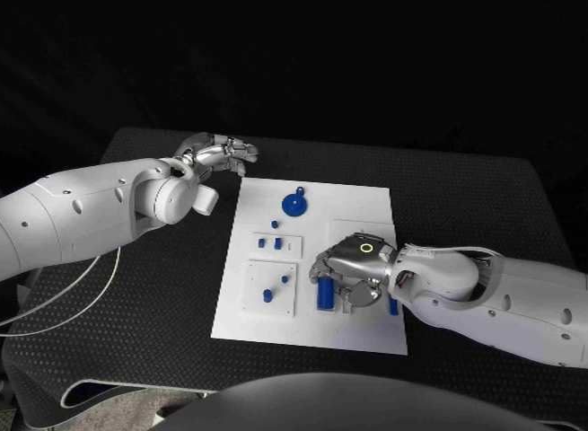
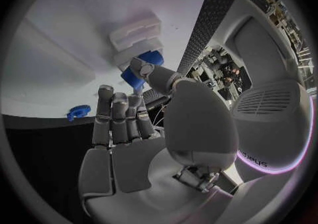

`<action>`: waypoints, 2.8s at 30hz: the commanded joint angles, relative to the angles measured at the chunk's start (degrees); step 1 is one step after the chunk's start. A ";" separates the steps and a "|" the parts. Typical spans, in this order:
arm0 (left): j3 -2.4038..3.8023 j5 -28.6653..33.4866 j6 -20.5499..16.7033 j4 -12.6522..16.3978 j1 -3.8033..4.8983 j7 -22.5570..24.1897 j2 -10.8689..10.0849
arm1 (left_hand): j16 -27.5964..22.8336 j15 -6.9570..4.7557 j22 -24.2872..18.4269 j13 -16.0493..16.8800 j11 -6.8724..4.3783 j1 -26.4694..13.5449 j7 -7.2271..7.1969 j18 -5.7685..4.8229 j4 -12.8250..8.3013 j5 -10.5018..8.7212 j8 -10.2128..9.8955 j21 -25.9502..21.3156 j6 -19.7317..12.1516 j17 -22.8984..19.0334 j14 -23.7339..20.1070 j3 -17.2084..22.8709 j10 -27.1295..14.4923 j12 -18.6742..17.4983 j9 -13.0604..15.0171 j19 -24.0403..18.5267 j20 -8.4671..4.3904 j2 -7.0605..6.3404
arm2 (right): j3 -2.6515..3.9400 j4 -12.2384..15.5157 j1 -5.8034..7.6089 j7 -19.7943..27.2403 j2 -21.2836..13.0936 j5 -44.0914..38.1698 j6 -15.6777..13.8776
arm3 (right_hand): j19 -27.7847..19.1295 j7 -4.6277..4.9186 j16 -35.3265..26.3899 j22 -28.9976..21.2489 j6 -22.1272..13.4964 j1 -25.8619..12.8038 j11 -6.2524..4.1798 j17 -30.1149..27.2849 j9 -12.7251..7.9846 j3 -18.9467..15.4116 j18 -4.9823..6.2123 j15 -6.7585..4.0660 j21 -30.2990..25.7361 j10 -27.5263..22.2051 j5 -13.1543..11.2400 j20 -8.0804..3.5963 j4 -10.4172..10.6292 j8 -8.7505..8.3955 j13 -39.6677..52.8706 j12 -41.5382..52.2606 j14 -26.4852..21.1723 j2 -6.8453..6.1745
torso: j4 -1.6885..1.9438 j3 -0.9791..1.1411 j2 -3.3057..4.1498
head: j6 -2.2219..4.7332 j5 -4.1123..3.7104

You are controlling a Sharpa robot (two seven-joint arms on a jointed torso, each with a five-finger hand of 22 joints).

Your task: Assemble the parts on the task board

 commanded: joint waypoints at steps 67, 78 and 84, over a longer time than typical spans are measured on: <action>0.02 -0.61 1.38 0.10 0.04 -0.67 -0.12 | -0.37 0.46 1.20 -0.12 0.12 -0.48 0.25 0.94 0.43 -0.28 -0.14 -0.22 -0.62 0.16 -0.07 -0.13 -0.66 0.11 0.05 0.34 -0.35 -0.02 | 0.01 0.65 -0.11 0.95 -0.11 -0.84 0.51 | 0.44 -0.11 3.00 0.04 11.31 -3.22 -0.50 -1.17 -0.25 1.79 -0.09 -0.21 2.38 0.63 -0.33 -0.38 2.38 4.27 -1.62 2.66 -0.61 4.38 | 0.09 0.06 0.04 | -0.01 0.18; 0.02 -0.68 1.42 -0.02 0.04 -0.69 -0.06 | -0.38 0.48 1.20 -0.14 0.14 -0.45 0.27 0.96 0.44 -0.28 -0.17 -0.22 -0.70 0.17 -0.07 -0.14 -0.74 0.10 0.05 0.35 -0.34 -0.05 | 0.01 1.36 1.86 2.14 -0.60 2.33 2.33 | 0.48 -0.16 2.96 -0.04 11.40 -3.19 -0.57 -1.26 -0.30 1.86 -0.09 -0.27 2.36 0.68 -0.33 -0.45 2.35 4.22 -1.71 2.59 -0.55 4.44 | 0.07 0.02 0.03 | -0.01 0.16; 0.02 -0.69 1.45 -0.13 0.04 -0.69 0.01 | -0.38 0.49 1.20 -0.14 0.15 -0.42 0.29 0.97 0.45 -0.28 -0.18 -0.22 -0.73 0.18 -0.07 -0.13 -0.77 0.10 0.05 0.35 -0.33 -0.06 | 0.01 1.26 2.29 2.22 -0.64 2.61 2.46 | 0.47 -0.18 2.95 -0.07 11.45 -3.22 -0.59 -1.29 -0.31 1.83 -0.09 -0.29 2.34 0.68 -0.34 -0.47 2.32 4.21 -1.75 2.56 -0.54 4.50 | 0.10 0.05 0.00 | -0.01 0.17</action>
